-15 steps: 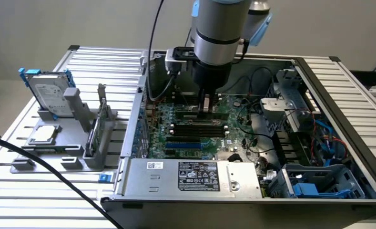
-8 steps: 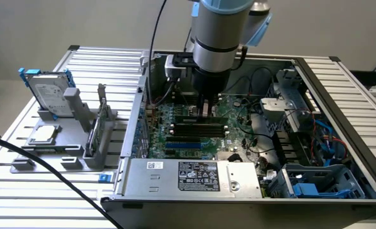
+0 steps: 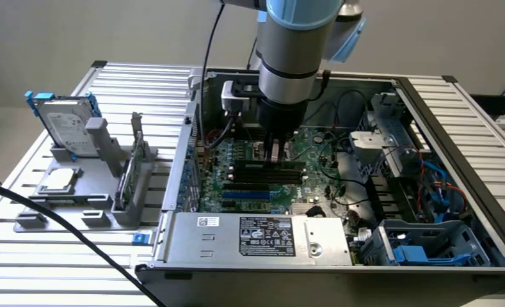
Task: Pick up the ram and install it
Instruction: 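Insert the ram into the slot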
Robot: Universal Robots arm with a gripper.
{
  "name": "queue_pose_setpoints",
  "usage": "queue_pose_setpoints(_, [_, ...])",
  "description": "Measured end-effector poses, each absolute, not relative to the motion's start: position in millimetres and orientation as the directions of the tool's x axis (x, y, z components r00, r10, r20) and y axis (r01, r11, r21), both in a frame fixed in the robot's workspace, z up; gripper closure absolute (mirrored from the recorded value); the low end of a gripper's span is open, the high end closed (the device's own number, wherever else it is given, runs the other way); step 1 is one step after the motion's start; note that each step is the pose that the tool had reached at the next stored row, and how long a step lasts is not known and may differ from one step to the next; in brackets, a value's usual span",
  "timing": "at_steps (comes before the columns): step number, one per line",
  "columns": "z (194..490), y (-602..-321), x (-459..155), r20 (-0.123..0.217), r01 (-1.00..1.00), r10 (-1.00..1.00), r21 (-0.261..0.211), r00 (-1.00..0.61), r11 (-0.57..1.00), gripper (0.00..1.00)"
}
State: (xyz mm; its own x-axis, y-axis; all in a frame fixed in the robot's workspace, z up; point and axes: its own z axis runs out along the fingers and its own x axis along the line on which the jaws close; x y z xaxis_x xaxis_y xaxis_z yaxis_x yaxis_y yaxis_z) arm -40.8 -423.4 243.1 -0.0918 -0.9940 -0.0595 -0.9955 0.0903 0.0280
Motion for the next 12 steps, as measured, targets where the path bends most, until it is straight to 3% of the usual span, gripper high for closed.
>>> queue_pose_setpoints(12, [239.1,-421.6,-40.8,-0.050,-0.996,-0.995,0.028,-0.087,0.086,0.85])
